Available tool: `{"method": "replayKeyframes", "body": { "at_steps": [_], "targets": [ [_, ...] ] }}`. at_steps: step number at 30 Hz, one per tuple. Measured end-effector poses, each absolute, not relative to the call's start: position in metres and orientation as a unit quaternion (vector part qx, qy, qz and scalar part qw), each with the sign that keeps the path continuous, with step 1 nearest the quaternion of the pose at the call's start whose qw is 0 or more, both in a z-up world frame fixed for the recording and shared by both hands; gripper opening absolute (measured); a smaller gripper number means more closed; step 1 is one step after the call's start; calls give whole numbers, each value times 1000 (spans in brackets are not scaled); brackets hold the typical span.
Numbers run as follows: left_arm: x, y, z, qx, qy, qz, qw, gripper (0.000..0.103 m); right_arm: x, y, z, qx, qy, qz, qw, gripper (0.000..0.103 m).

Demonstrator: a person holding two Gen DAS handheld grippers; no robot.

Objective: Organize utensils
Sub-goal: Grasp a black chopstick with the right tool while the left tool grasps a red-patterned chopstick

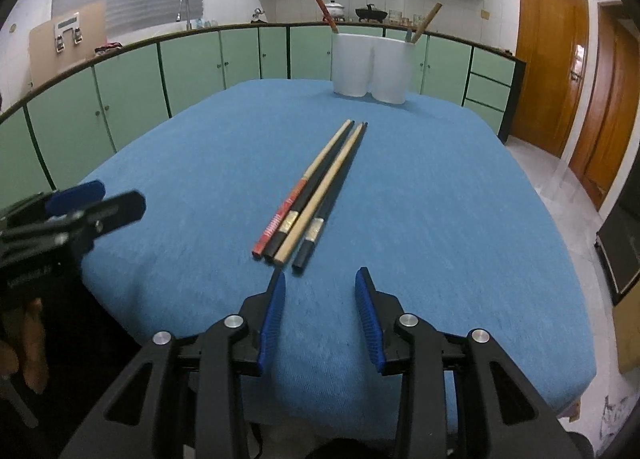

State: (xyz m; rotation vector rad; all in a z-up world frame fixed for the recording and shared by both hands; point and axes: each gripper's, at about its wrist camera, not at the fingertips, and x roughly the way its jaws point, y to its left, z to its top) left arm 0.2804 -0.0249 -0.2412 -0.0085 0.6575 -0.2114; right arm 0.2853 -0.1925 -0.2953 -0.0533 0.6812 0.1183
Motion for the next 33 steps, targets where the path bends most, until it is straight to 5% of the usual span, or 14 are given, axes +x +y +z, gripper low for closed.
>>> {"method": "replayKeyframes", "body": {
  "at_steps": [6, 13, 33],
  "targets": [
    [275, -27, -245, 1, 319, -110, 941, 74, 291, -192, -298, -30, 323, 44, 945, 36],
    [267, -43, -248, 10, 319, -121, 940, 74, 294, -196, -299, -33, 317, 37, 947, 8],
    [284, -103, -266, 48, 330, -126, 934, 71, 291, -256, -298, 28, 321, -9, 946, 6]
  ]
}}
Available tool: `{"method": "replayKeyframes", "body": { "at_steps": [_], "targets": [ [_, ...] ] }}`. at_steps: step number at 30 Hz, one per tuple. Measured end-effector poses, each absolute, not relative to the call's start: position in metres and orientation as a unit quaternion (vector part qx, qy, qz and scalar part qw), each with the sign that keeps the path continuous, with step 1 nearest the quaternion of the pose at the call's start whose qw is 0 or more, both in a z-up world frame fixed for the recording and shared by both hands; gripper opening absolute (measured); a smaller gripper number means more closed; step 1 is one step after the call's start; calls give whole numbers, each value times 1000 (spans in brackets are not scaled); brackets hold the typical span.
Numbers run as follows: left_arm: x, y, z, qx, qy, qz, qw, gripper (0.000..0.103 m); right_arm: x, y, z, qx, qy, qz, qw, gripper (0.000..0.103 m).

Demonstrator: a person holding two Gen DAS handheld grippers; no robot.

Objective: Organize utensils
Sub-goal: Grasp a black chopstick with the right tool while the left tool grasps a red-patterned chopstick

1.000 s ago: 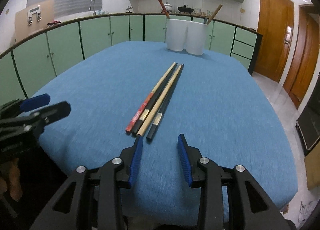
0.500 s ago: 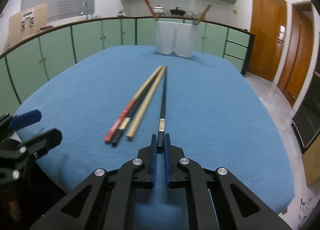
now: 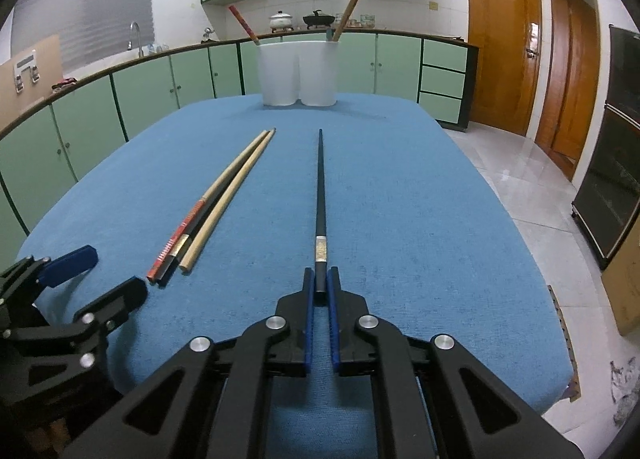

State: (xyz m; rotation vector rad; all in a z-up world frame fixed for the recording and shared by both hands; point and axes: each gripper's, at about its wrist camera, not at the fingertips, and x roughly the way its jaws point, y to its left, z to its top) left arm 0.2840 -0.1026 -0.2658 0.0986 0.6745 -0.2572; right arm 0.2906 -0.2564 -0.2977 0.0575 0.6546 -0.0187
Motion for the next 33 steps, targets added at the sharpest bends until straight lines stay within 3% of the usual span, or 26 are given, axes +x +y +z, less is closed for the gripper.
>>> {"method": "replayKeyframes", "body": {
  "at_steps": [3, 6, 8, 11, 13, 16, 19, 23, 33],
  "targets": [
    [289, -104, -266, 43, 326, -118, 937, 70, 291, -257, -298, 31, 321, -8, 947, 6],
    [293, -102, -266, 41, 320, -113, 940, 51, 291, -257, -299, 32, 321, -7, 946, 6],
    [295, -100, -265, 37, 318, -116, 940, 29, 290, -256, -299, 30, 321, -7, 947, 6],
    [296, -96, -264, 31, 316, -124, 940, 13, 290, -256, -299, 30, 320, -7, 947, 6],
    [297, -95, -264, 29, 316, -126, 940, 8, 291, -256, -299, 30, 320, -7, 947, 7],
    [299, -92, -263, 16, 321, -132, 938, 10, 292, -255, -298, 29, 320, -8, 947, 7],
    [296, -97, -264, 18, 320, -151, 935, 28, 292, -255, -298, 30, 320, -9, 947, 7],
    [291, -107, -265, 38, 313, -165, 934, 36, 292, -255, -298, 32, 320, -9, 947, 7],
    [284, -114, -267, 54, 312, -165, 934, 39, 292, -255, -298, 36, 320, -8, 947, 7]
  ]
}}
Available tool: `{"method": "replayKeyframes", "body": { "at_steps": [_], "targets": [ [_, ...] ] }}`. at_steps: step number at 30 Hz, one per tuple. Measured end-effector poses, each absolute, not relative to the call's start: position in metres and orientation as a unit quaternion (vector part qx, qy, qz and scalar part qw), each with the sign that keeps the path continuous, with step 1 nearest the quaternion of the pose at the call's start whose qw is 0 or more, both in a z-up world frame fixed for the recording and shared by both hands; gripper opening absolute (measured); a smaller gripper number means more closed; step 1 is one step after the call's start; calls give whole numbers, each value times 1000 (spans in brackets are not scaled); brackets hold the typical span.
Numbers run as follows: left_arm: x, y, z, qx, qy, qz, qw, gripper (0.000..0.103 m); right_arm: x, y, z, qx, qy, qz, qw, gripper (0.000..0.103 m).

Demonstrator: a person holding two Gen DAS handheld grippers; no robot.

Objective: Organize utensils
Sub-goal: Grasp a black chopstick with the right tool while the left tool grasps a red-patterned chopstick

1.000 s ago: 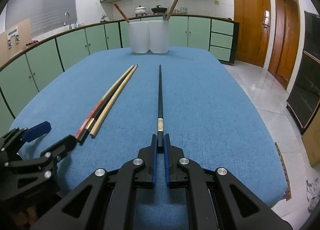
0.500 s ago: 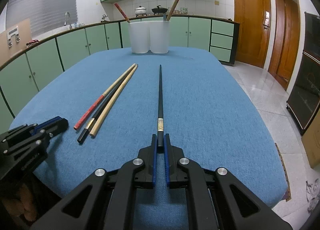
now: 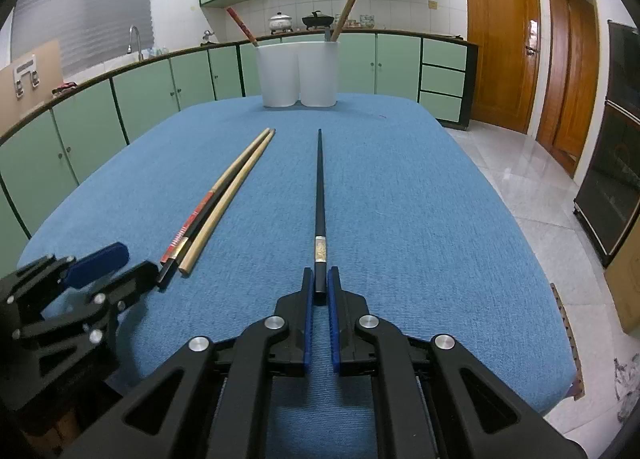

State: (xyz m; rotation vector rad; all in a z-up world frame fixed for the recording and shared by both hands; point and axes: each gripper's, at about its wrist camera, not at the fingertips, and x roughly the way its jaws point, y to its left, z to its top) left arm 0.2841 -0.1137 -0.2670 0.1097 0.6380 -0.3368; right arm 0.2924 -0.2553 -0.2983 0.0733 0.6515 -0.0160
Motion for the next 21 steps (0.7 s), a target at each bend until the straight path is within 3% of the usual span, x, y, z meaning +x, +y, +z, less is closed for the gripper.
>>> {"method": "replayKeyframes", "body": {
  "at_steps": [13, 15, 17, 19, 21],
  "targets": [
    [301, -128, -268, 53, 306, -154, 938, 46, 292, -256, -299, 38, 319, -7, 947, 7],
    [304, -126, -268, 49, 303, -149, 940, 35, 293, -256, -299, 37, 319, -7, 947, 8],
    [308, -121, -268, 42, 302, -141, 942, 14, 294, -256, -299, 34, 318, -8, 947, 8],
    [310, -114, -268, 33, 300, -132, 944, 5, 296, -254, -299, 29, 317, -8, 948, 8],
    [311, -106, -268, 22, 297, -122, 947, 5, 298, -253, -299, 25, 316, -8, 948, 8]
  ]
}}
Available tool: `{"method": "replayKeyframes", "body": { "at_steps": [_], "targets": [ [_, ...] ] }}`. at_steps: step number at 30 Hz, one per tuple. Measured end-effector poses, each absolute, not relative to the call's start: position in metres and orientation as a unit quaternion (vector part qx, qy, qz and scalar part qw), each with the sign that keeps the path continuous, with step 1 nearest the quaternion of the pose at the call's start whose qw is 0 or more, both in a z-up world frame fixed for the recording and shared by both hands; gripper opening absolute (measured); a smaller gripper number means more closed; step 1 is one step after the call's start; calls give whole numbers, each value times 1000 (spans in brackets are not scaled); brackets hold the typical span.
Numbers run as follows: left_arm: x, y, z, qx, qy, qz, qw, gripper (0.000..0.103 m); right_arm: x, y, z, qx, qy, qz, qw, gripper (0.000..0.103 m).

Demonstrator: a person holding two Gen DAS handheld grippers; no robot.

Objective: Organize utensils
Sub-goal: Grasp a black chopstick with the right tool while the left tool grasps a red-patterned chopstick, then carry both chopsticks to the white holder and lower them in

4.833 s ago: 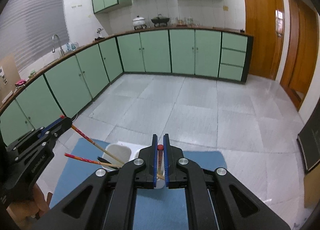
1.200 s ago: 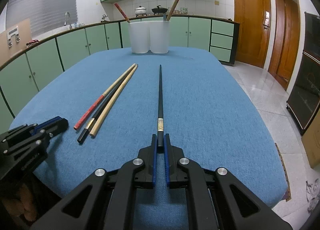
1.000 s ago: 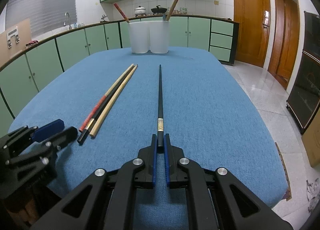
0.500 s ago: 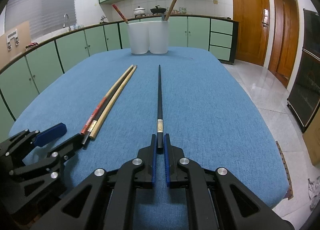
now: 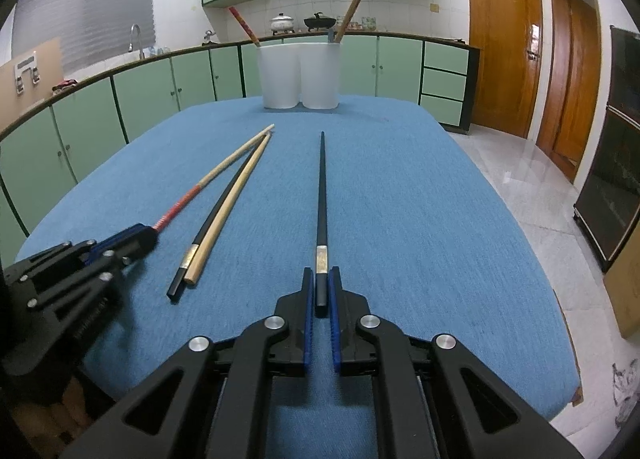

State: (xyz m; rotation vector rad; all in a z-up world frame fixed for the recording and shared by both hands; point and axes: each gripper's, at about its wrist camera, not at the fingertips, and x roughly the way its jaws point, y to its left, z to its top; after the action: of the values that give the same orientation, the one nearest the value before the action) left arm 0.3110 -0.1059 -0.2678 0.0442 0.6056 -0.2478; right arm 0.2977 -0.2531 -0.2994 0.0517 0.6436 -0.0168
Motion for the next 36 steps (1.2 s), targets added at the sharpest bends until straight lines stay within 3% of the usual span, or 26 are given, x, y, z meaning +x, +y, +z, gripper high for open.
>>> {"method": "replayKeyframes", "body": {
  "at_steps": [12, 15, 17, 20, 22, 25, 36],
  "targets": [
    [285, -76, -263, 23, 310, -72, 948, 7, 291, -242, -300, 4, 312, 16, 950, 7],
    [283, -72, -263, 31, 311, -76, 947, 16, 289, -242, -299, 10, 314, 18, 949, 8],
    [285, -68, -264, 27, 312, -73, 947, 29, 286, -241, -300, 13, 315, 18, 949, 8],
    [290, -67, -266, 32, 305, -79, 949, 35, 288, -239, -300, 7, 315, 17, 949, 8],
    [291, -68, -268, 33, 302, -85, 949, 33, 292, -238, -299, 4, 315, 17, 949, 8],
    [292, -73, -265, 35, 309, -99, 945, 6, 294, -239, -296, 8, 323, 15, 946, 7],
    [278, -60, -197, 1, 309, -103, 945, 5, 276, -239, -237, 32, 317, 10, 948, 6]
  ]
}}
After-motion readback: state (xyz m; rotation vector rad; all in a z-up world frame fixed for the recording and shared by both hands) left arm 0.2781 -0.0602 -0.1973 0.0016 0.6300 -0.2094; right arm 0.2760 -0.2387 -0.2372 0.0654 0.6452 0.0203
